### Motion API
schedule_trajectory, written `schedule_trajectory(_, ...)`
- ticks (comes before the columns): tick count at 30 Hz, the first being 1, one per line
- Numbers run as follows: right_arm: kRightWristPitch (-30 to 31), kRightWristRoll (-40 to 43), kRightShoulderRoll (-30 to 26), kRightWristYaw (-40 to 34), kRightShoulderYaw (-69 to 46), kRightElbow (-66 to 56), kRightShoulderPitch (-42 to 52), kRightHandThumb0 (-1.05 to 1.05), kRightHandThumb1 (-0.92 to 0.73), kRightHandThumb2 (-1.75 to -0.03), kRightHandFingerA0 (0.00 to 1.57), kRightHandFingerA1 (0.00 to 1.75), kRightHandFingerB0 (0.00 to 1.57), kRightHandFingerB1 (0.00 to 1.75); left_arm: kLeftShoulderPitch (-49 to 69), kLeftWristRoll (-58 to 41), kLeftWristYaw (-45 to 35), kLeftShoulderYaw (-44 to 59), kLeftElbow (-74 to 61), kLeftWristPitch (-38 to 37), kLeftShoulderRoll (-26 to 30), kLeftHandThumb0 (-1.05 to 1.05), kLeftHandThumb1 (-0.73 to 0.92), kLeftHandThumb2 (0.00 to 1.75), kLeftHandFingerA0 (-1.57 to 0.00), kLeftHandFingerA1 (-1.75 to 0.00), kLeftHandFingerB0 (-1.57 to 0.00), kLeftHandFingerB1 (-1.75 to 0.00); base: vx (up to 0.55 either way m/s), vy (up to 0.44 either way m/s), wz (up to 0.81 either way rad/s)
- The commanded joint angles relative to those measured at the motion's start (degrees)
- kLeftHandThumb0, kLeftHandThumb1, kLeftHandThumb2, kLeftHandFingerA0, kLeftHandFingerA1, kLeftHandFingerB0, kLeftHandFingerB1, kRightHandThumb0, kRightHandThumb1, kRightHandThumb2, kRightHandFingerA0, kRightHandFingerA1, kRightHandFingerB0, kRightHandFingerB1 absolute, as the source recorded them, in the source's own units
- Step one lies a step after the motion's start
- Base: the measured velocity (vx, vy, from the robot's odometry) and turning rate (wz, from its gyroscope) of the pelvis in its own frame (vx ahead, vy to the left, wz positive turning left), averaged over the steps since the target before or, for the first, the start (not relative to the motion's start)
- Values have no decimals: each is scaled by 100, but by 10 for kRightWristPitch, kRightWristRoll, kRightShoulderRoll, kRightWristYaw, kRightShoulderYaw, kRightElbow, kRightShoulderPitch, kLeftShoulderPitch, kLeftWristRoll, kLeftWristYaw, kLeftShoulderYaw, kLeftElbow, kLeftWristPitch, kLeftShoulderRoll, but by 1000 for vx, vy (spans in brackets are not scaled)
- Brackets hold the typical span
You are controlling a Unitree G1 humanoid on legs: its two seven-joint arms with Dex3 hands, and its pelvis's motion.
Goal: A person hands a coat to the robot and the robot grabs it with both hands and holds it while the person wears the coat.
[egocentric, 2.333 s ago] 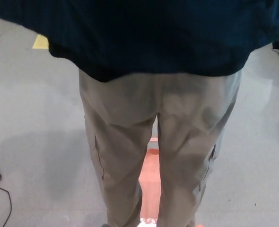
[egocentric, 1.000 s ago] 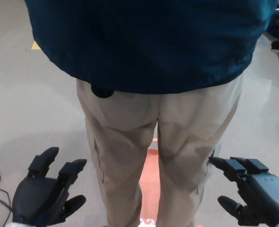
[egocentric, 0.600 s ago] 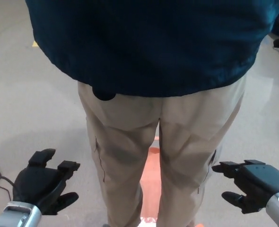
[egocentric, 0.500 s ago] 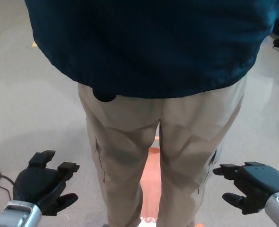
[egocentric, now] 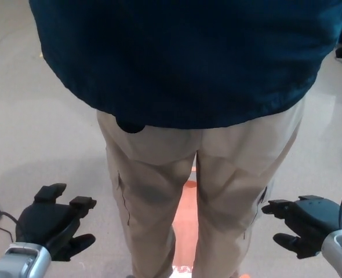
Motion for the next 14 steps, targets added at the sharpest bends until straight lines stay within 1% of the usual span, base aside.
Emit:
schedule_trajectory(1, 4, 8, -13, -13, 3, 12, -21, -63, -91, -68, 29, 30, 32, 31, -10, -29, 9, -1, 8, 6, 11, -72, 92, 73, -22, -31, -33, -33, 0, 0, 0)
schedule_trajectory(7, 4, 12, -15, -16, 4, 13, -24, -61, -89, -67, 29, 30, 31, 31, -11, -33, 6, -5, 3, 12, 11, -72, 92, 74, -21, -31, -33, -33, 0, 0, 0)
schedule_trajectory(11, 4, 13, -15, -12, 5, 14, -29, -61, -90, -68, 28, 30, 31, 31, -17, -41, 10, -6, 10, 3, 14, -73, 92, 72, -21, -30, -34, -33, 0, 0, 0)
schedule_trajectory(14, 5, 14, -15, -13, 6, 17, -32, -61, -90, -68, 28, 30, 31, 31, -20, -43, 15, -7, 12, 4, 14, -73, 92, 70, -22, -30, -32, -31, 0, 0, 0)
